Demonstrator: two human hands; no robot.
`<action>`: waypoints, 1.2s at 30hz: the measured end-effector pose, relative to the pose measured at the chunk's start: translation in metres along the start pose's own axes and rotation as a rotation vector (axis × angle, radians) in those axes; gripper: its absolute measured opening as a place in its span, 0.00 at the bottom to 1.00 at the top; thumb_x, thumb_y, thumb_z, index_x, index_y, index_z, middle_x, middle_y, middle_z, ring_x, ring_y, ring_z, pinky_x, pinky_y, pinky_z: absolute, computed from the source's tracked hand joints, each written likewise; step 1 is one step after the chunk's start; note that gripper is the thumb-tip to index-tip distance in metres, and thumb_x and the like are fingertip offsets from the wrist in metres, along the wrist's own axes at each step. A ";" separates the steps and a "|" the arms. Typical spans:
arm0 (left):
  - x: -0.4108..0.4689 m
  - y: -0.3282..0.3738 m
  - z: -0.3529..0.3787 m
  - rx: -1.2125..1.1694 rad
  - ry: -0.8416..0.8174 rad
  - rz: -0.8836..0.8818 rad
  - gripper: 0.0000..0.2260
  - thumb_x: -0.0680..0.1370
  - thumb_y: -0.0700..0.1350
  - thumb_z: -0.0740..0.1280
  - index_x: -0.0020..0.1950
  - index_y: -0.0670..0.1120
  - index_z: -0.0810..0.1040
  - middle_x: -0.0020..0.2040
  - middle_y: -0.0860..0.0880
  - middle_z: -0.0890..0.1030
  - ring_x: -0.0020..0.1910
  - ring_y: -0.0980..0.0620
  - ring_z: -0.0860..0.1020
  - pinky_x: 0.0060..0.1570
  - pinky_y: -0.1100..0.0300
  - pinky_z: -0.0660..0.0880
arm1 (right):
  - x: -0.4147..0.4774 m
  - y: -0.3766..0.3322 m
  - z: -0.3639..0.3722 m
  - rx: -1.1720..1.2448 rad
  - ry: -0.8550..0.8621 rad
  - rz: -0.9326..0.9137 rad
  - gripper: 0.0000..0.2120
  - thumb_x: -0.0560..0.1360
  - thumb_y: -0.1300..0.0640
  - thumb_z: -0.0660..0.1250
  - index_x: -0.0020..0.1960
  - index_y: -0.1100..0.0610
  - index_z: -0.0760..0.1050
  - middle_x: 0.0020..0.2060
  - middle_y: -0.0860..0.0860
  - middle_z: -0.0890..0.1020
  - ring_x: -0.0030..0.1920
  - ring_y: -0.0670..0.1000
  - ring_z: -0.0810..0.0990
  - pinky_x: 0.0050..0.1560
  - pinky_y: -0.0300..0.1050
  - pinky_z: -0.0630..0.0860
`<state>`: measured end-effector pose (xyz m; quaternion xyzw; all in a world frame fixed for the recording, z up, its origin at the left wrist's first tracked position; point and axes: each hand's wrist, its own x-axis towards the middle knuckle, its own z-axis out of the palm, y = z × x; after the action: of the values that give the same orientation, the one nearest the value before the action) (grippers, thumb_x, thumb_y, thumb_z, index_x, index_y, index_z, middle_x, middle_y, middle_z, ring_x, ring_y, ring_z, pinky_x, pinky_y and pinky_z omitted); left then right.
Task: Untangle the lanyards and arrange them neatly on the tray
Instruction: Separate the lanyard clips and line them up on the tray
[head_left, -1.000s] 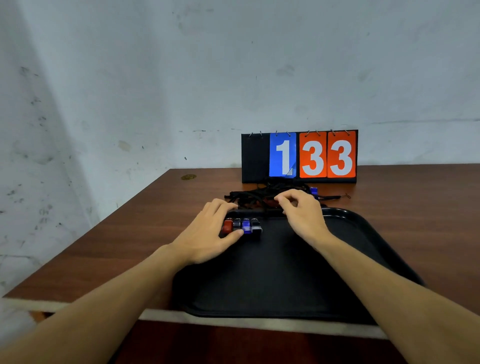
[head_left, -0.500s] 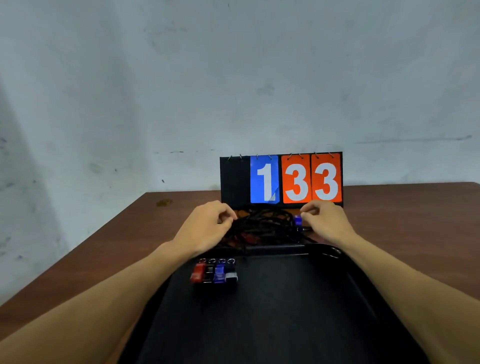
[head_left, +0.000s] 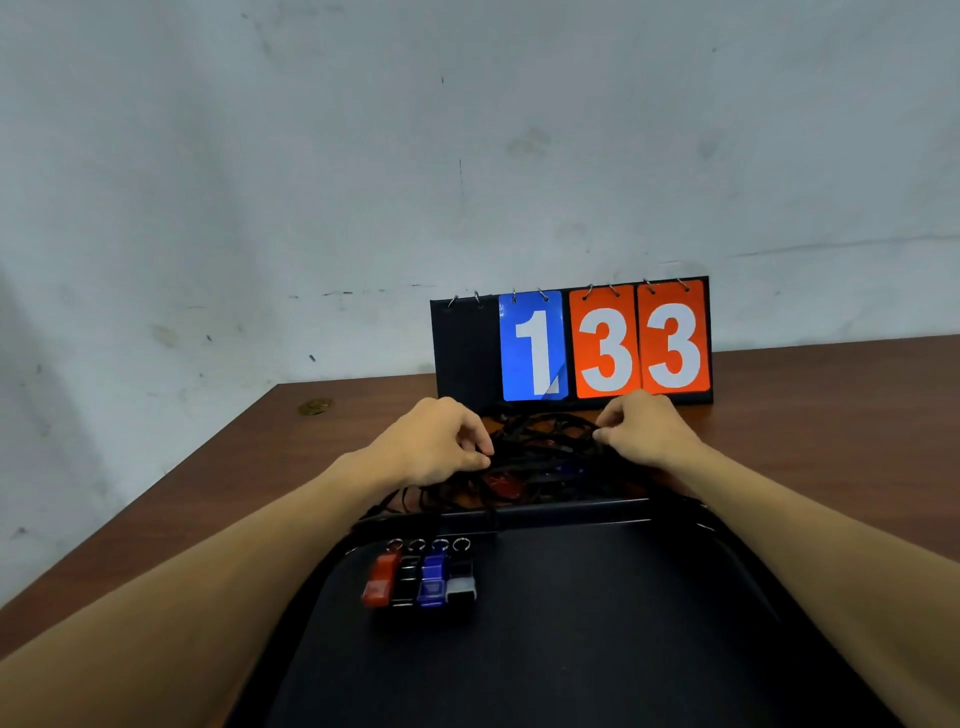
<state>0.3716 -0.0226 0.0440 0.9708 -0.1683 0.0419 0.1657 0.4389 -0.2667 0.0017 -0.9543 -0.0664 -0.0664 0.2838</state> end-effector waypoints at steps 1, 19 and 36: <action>0.000 -0.001 0.001 -0.003 -0.006 0.002 0.04 0.74 0.46 0.71 0.48 0.51 0.83 0.42 0.54 0.81 0.41 0.59 0.77 0.38 0.72 0.67 | 0.000 0.001 -0.001 0.022 0.016 0.000 0.09 0.75 0.56 0.70 0.54 0.58 0.81 0.51 0.54 0.83 0.52 0.53 0.79 0.57 0.48 0.77; -0.014 0.017 0.010 0.143 -0.118 -0.079 0.19 0.76 0.59 0.64 0.65 0.55 0.75 0.59 0.53 0.79 0.58 0.52 0.75 0.59 0.55 0.62 | -0.063 -0.067 0.007 0.367 0.146 -0.317 0.09 0.73 0.61 0.71 0.53 0.53 0.79 0.52 0.47 0.76 0.49 0.43 0.77 0.42 0.27 0.73; -0.010 0.015 0.012 0.143 -0.030 0.042 0.07 0.75 0.48 0.70 0.51 0.53 0.83 0.50 0.54 0.82 0.50 0.55 0.78 0.57 0.56 0.72 | -0.071 -0.054 -0.003 0.099 0.011 -0.371 0.12 0.72 0.60 0.72 0.54 0.53 0.78 0.50 0.44 0.73 0.49 0.42 0.73 0.41 0.30 0.73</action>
<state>0.3574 -0.0367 0.0361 0.9770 -0.1876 0.0427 0.0924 0.3598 -0.2304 0.0211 -0.9102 -0.2428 -0.1193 0.3135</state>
